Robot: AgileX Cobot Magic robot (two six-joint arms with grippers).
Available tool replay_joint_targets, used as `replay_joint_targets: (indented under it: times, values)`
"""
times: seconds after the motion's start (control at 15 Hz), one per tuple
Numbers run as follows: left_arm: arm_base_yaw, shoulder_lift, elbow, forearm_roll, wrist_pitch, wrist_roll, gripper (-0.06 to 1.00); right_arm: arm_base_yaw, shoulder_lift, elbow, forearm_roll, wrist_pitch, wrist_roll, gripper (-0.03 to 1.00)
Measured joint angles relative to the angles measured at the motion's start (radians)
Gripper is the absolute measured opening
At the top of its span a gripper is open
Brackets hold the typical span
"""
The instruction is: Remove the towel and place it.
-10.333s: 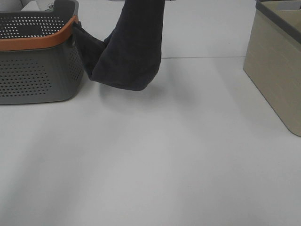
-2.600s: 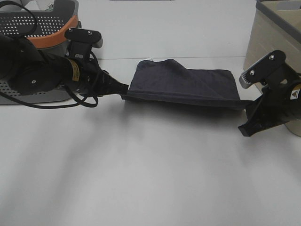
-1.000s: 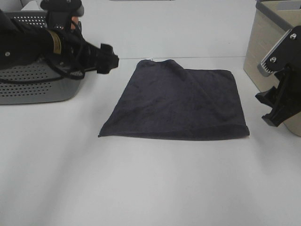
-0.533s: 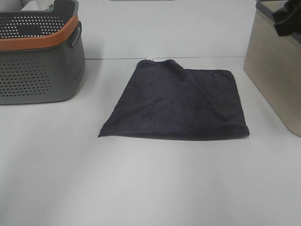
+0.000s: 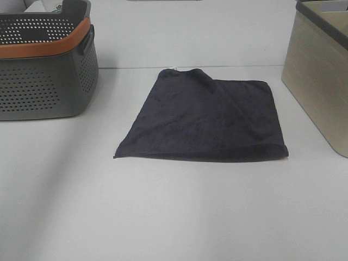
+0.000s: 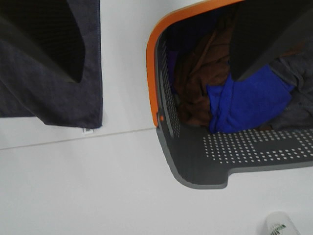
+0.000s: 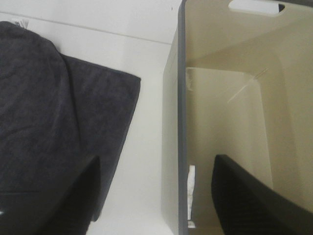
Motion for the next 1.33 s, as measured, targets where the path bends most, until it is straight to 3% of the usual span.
replay_joint_targets:
  times: [0.13,0.27,0.47,0.73,1.07,1.33]
  values:
    - [0.035,-0.017,-0.006,-0.057,0.063,0.042,0.8,0.0,0.02,-0.066,0.015,0.088,-0.007,0.71]
    - [0.037,-0.046,-0.006,-0.038,0.138,0.047,0.82,0.0,0.02,-0.076,0.015,0.153,-0.008,0.73]
    - [0.037,-0.093,0.002,-0.004,0.259,0.04,0.83,0.0,-0.009,-0.075,0.07,0.165,0.0,0.73]
    - [0.038,-0.25,0.132,0.046,0.276,-0.012,0.83,0.0,-0.152,0.024,0.125,0.165,0.0,0.73]
    - [0.038,-0.609,0.563,0.067,0.157,-0.067,0.83,0.0,-0.414,0.389,0.147,0.149,-0.035,0.73]
    - [0.038,-0.893,0.914,0.067,0.136,-0.085,0.83,0.0,-0.601,0.683,0.163,0.096,-0.035,0.73]
